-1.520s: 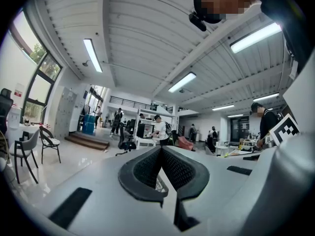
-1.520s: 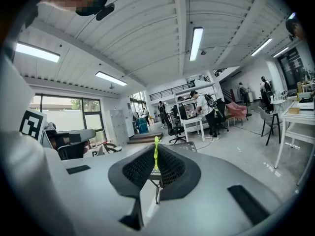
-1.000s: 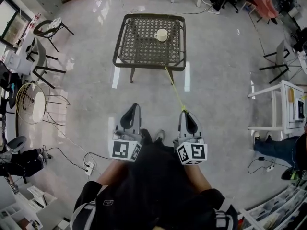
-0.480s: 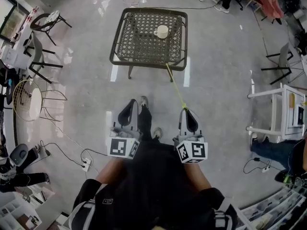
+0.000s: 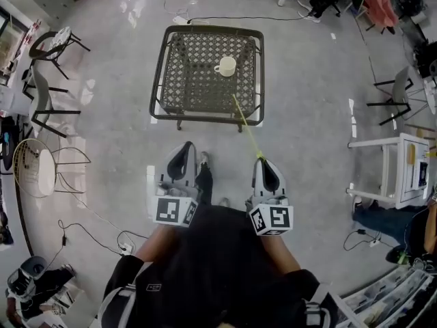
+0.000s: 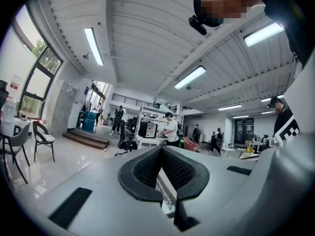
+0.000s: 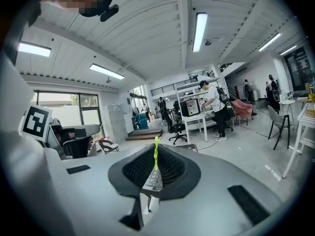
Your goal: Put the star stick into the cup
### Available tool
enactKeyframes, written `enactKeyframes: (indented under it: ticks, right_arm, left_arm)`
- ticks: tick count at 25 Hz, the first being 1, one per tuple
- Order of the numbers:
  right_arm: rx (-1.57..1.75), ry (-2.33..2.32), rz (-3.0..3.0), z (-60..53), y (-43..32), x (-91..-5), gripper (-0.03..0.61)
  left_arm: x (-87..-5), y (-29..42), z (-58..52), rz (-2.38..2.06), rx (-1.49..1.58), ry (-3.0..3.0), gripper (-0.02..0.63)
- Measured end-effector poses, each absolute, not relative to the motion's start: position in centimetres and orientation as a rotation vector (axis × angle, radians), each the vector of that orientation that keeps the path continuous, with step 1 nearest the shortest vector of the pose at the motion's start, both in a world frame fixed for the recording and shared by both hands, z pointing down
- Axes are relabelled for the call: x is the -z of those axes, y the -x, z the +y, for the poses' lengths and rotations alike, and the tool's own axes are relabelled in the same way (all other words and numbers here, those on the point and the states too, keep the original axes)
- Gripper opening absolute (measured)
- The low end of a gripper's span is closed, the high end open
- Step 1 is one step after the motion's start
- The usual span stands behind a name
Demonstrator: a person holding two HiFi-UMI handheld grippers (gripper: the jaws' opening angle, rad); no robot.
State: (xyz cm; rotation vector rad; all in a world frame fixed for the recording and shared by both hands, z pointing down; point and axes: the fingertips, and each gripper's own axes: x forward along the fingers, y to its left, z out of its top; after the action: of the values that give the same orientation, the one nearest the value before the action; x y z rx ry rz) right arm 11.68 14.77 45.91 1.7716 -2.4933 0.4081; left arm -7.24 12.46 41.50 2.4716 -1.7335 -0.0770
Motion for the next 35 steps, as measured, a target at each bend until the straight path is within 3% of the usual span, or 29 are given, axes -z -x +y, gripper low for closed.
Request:
enactKeyframes:
  ticks: [9,35]
  right_arm:
    - [-0.433,-1.836,-2.395,5.6,-9.0,-46.3,0.020]
    - [-0.455,-1.808,-2.347,-11.7,-8.7,-49.4,0.020]
  left_arm:
    - [-40.3,9.6,1.9,-1.624,0.090,-2.546,0.015]
    - [-40.1,8.5,-13.3,-1.569,0.155,-2.531,0.015]
